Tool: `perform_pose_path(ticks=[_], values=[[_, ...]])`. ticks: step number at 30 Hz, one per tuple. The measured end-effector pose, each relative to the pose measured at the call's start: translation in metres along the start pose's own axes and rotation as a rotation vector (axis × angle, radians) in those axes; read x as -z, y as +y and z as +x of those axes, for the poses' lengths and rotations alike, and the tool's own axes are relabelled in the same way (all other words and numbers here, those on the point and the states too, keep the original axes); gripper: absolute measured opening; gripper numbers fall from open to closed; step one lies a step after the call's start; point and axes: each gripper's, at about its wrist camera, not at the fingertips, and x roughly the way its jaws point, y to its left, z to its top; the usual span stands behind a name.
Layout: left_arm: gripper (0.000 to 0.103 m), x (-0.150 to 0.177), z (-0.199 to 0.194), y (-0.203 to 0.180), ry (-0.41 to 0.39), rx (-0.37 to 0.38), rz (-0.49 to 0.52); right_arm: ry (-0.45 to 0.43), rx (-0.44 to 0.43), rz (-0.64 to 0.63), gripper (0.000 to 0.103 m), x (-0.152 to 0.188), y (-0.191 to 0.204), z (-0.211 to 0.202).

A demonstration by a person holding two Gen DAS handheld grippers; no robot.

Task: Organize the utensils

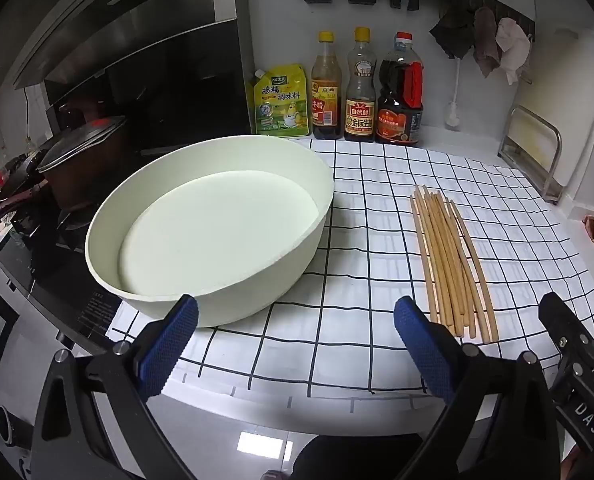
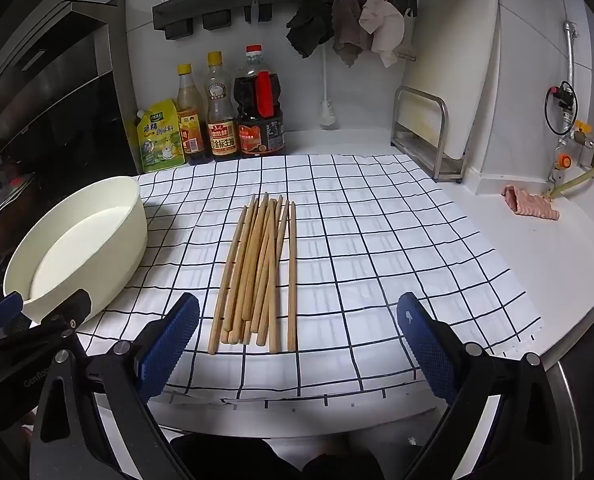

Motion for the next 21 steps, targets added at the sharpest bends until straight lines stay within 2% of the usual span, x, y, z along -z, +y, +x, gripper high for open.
perform_pose_path(ticks=[21], values=[[0.097,0.0010,0.0005,-0.0009,0.007,-0.001,0.011,-0.005,0.002,-0.004,0.095,-0.0009,-0.0035,-0.0019]])
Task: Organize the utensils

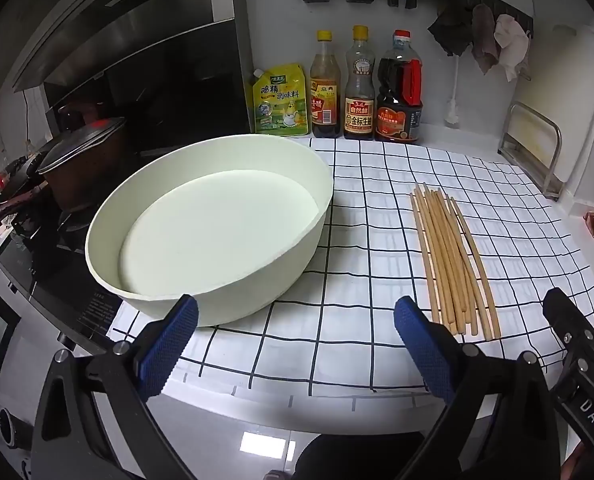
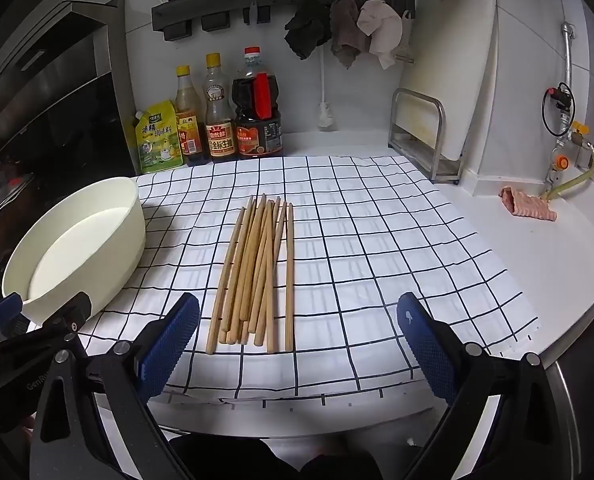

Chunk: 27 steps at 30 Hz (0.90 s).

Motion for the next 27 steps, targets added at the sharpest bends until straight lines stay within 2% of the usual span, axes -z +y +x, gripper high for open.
perform_pose_path(ticks=[27], values=[[0.097,-0.0005,-0.0001,-0.0039,0.002,0.003,0.006,0.002,0.004,-0.004,0.095,-0.0005,-0.0015,-0.0020]])
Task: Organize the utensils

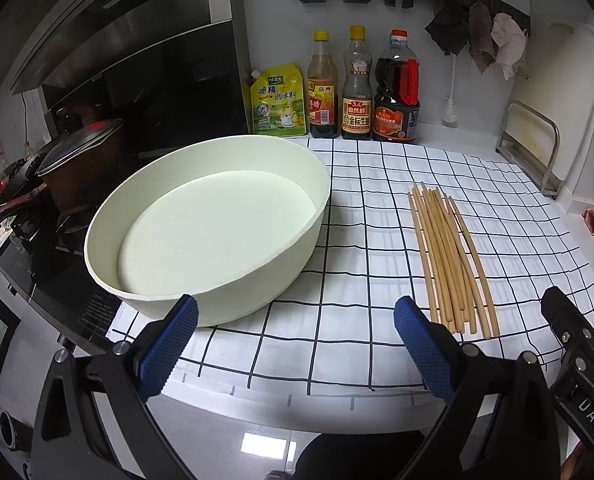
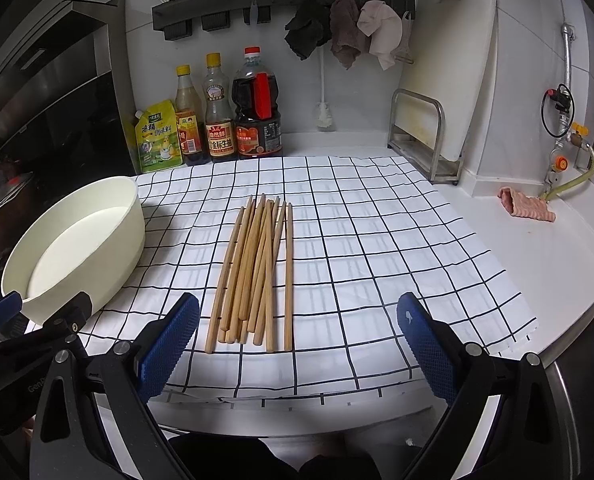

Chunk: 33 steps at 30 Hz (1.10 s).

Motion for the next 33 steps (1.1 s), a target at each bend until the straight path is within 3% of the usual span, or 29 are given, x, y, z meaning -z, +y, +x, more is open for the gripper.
perform_pose_path(ticks=[33], values=[[0.097,0.0008,0.0001,-0.0003,-0.002,0.000,0.006,-0.001,0.001,0.004,0.095,0.0008,-0.0002,0.0019]])
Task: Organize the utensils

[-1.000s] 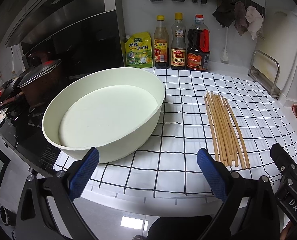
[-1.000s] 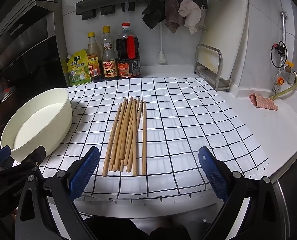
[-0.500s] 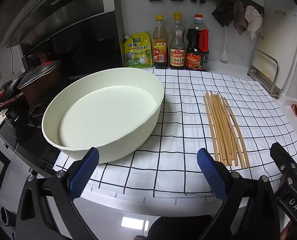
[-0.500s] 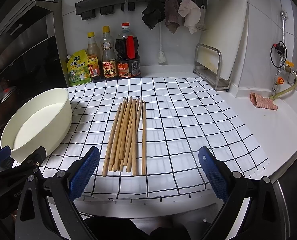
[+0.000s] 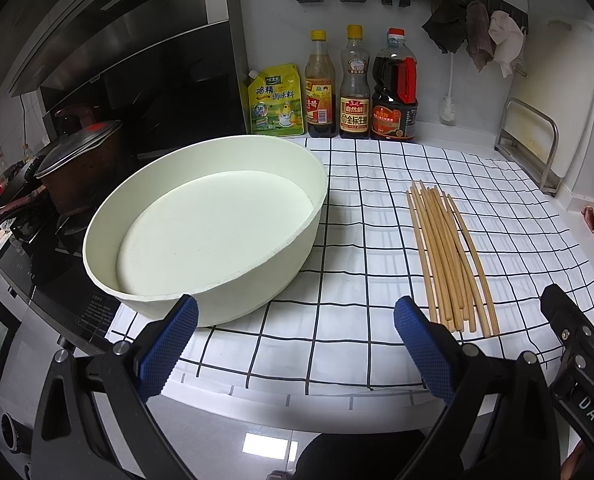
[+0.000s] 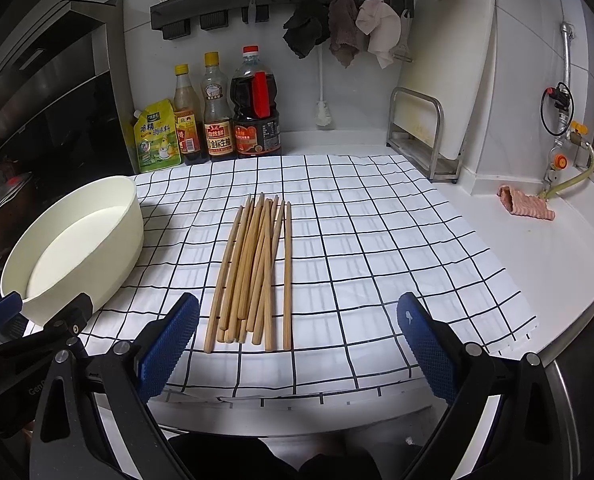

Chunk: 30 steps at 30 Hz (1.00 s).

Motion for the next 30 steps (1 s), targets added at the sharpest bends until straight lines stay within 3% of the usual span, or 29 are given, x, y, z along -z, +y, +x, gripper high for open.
perform_pose_path(ticks=[16,24,30], values=[[0.097,0.000,0.000,-0.001,-0.001,0.000,0.003,-0.001,-0.002,0.001,0.095,0.000,0.000,0.001],[0.097,-0.001,0.003,-0.006,0.010,0.007,0.014,0.034,-0.084,0.055,0.095,-0.005,-0.016,0.004],[0.097,-0.008,0.001,-0.015,0.011,0.015,0.018,0.061,-0.086,0.077,0.095,-0.018,-0.035,0.009]])
